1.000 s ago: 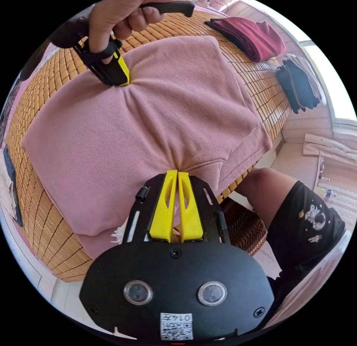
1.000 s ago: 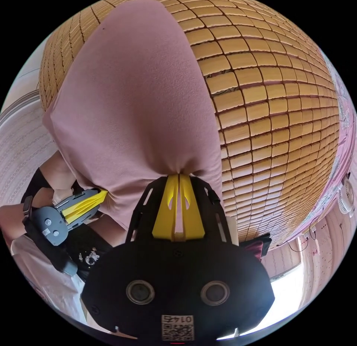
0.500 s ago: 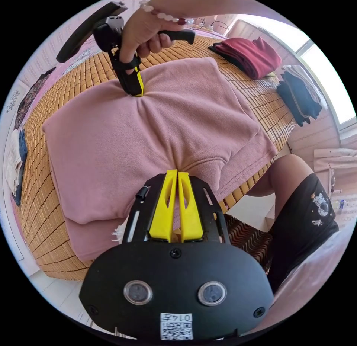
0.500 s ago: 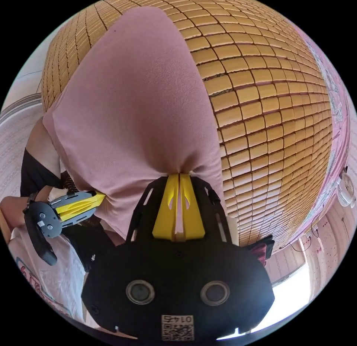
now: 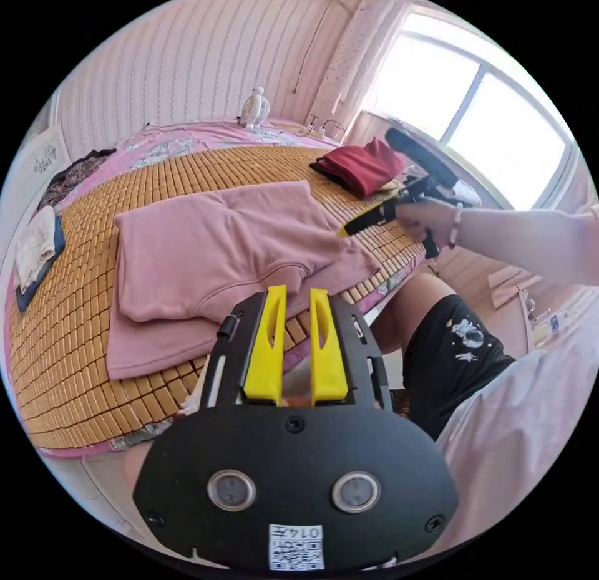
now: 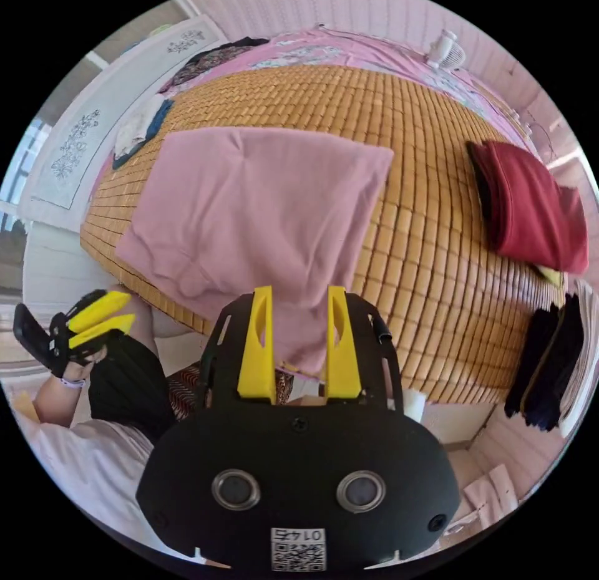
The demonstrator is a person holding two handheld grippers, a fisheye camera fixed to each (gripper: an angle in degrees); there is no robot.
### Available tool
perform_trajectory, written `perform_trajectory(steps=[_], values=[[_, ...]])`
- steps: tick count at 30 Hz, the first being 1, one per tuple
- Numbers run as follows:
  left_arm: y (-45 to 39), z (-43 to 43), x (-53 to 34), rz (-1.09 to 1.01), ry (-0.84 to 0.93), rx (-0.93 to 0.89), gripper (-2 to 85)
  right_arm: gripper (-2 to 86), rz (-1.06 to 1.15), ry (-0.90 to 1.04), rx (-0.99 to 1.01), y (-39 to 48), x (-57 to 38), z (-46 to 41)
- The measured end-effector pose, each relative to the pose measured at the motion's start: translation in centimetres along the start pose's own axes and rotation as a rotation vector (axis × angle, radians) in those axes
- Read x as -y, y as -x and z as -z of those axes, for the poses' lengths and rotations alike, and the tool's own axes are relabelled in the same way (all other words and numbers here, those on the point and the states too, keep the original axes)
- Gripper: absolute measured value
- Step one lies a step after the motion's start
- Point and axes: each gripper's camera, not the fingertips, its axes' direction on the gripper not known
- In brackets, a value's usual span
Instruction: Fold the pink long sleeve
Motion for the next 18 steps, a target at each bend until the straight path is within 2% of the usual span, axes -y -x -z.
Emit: perform_trajectory(steps=[3,8,14,18], values=[[-2.3,1.8,-1.9,-0.059,-0.032,-0.06,13.6,14.9,-0.134,0.051,0.085,-4.1,-6.0,-2.0],[-5.9,2.7,-3.7,-0.171,0.032,-0.035,16.6,5.7,-0.281,-0.135,0.388,-10.4,-12.7,-1.6],[-8.8,3.5,-5.1,-0.275,0.03,0.035,18.5,2.7,-0.223,-0.274,0.625,-13.8,-19.0,1.7],[-9.9,2.3,-4.3,-0.291,0.049,0.04,20.6,2.4,-0.135,-0.298,0.717,-13.8,-22.6,3.9]])
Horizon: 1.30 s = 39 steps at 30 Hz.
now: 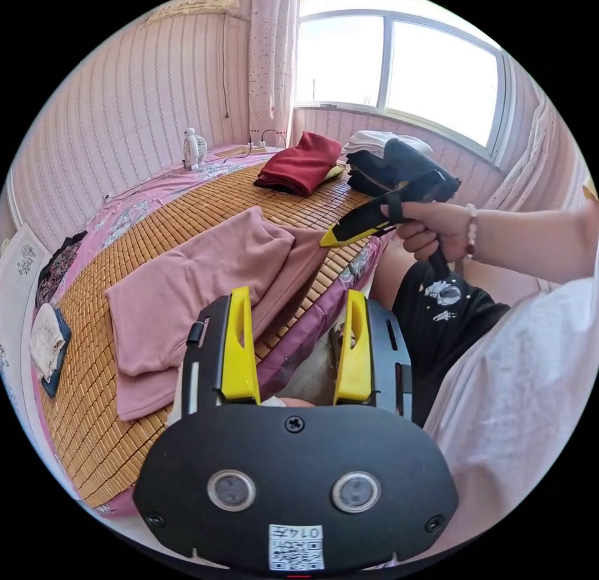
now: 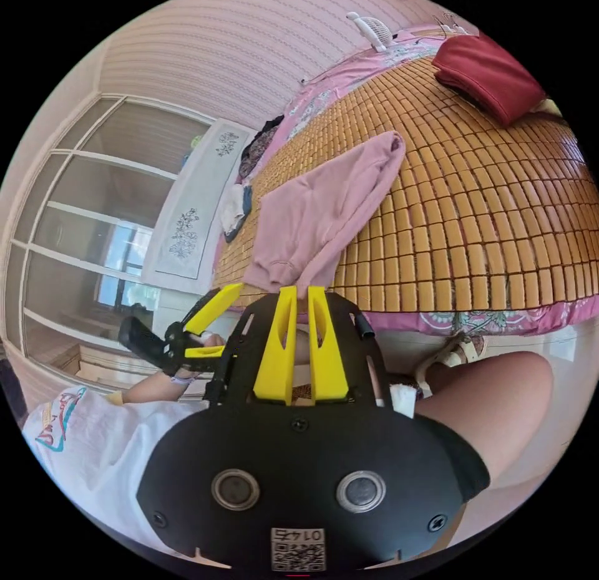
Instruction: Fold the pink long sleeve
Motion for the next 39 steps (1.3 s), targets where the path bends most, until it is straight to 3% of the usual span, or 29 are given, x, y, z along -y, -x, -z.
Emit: perform_trajectory(steps=[5,10,15,17,20,23,26,32,39], values=[[-1.7,-1.8,1.4,-0.094,0.053,0.01,19.0,2.5,0.095,0.08,0.151,1.7,-3.9,1.5],[-2.2,-2.8,0.5,-0.122,0.171,-0.017,6.2,3.9,0.212,0.086,0.075,2.4,-6.2,3.7],[-0.2,1.2,-1.4,-0.026,0.118,-0.074,5.8,8.2,-0.12,-0.012,0.071,-5.5,-6.8,7.0],[0.9,3.2,-2.0,0.028,0.088,-0.088,5.8,15.9,-0.296,-0.034,0.122,-9.8,-6.6,7.0],[2.7,6.0,-3.0,0.119,0.038,-0.12,5.8,19.6,-0.449,-0.134,0.226,-13.2,-6.5,6.7],[4.2,8.6,-3.9,0.173,-0.001,-0.136,5.7,13.4,-0.572,-0.226,0.385,-15.7,-6.8,6.3],[5.4,10.3,-4.2,0.194,-0.023,-0.145,5.6,6.9,-0.534,-0.298,0.547,-15.7,-6.9,7.1],[6.0,12.4,-0.9,0.193,-0.184,-0.299,5.7,4.9,-0.295,-0.449,0.463,-12.0,-8.0,15.8],[7.5,12.4,4.3,0.193,-0.266,-0.472,5.6,4.9,-0.225,-0.485,0.199,-6.6,-8.7,22.5]])
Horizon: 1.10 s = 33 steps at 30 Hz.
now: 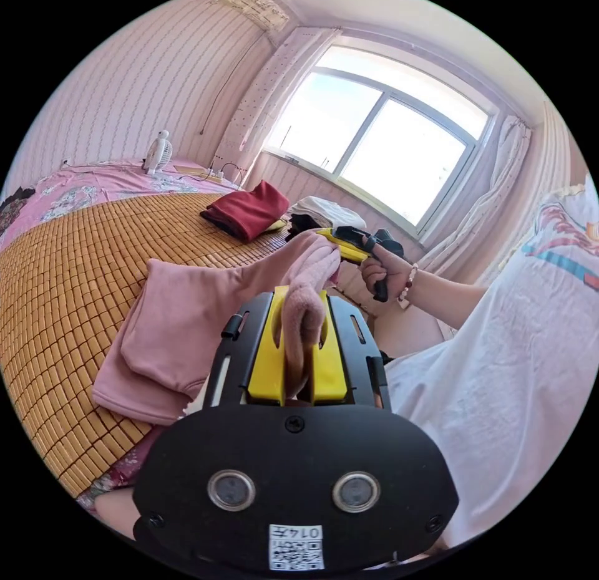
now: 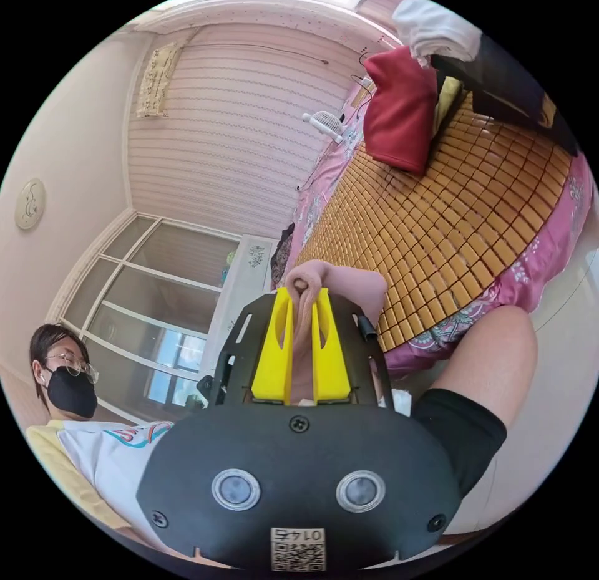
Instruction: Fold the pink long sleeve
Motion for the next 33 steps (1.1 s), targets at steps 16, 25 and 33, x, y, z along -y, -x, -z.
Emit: perform_trajectory(steps=[16,25,33], values=[[16.6,3.8,0.6,0.601,-0.078,0.324,4.1,10.3,0.213,0.379,-0.141,10.7,5.3,-24.6],[19.7,0.3,2.1,0.654,-0.021,0.353,4.8,3.3,0.706,0.595,-0.514,16.2,1.6,-31.9],[19.3,-3.2,2.8,0.559,0.12,0.572,8.2,0.2,0.691,0.744,-0.77,12.4,1.5,-40.5]])
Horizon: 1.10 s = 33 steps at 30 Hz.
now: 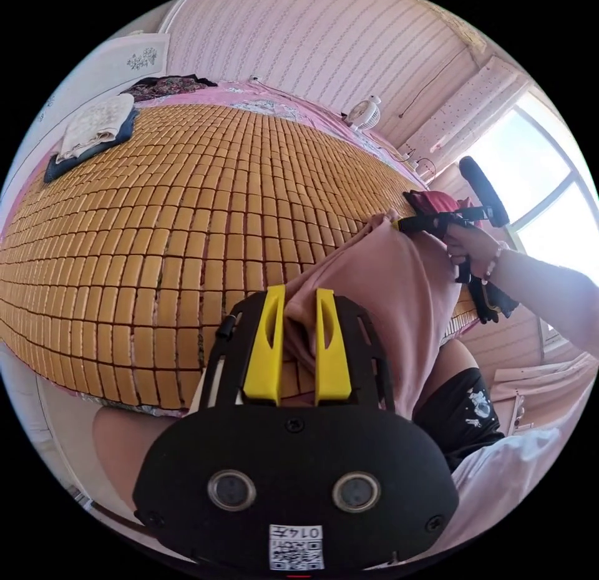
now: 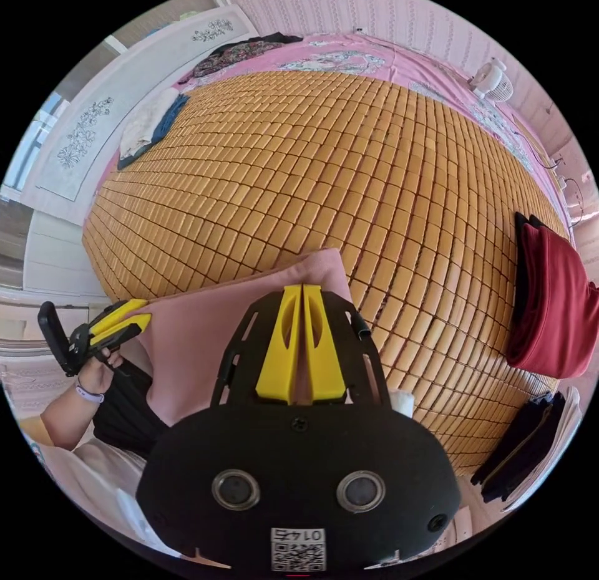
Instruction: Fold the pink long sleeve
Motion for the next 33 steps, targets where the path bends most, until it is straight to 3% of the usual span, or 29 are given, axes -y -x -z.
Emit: perform_trajectory(steps=[4,7,9,12,16,18,20,22,25,27,33], values=[[-1.2,-0.5,-0.2,-0.056,-0.003,0.031,8.4,0.3,0.004,-0.004,-0.006,0.6,0.5,0.6],[-2.9,-0.9,-0.6,-0.112,-0.001,0.11,9.0,1.6,0.012,-0.123,0.127,0.2,-0.3,3.5],[-3.6,-1.1,-1.2,-0.105,-0.013,0.189,12.0,5.5,0.104,-0.228,0.197,0.3,-1.4,6.1],[-3.4,-1.6,-2.1,-0.055,-0.017,0.18,15.0,11.9,0.144,-0.304,0.125,-0.2,-2.6,8.7],[-3.7,-1.5,-2.9,-0.065,-0.023,0.158,14.1,17.4,0.111,-0.06,0.04,-2.3,-1.1,5.6],[-4.0,-1.6,-3.3,-0.08,0.008,0.12,12.0,18.2,0.023,0.029,0.1,-3.7,-0.2,3.9],[-4.2,-1.6,-3.5,-0.104,0.039,0.094,9.8,17.2,-0.077,0.168,0.325,-5.8,0.7,1.9],[-4.6,-1.5,-3.9,-0.118,0.056,0.114,7.6,15.3,-0.137,0.184,0.411,-7.0,0.6,1.6],[-5.7,-0.9,-4.5,-0.166,0.066,0.149,5.5,11.0,-0.055,0.191,0.444,-6.7,-0.5,2.3],[-6.0,1.0,-5.4,-0.179,0.026,0.124,4.8,9.7,0.022,0.162,0.434,-6.2,-1.9,3.2],[-8.1,9.3,-8.7,-0.327,-0.093,-0.008,4.5,8.4,0.045,-0.244,0.639,-8.0,-11.1,8.9]])
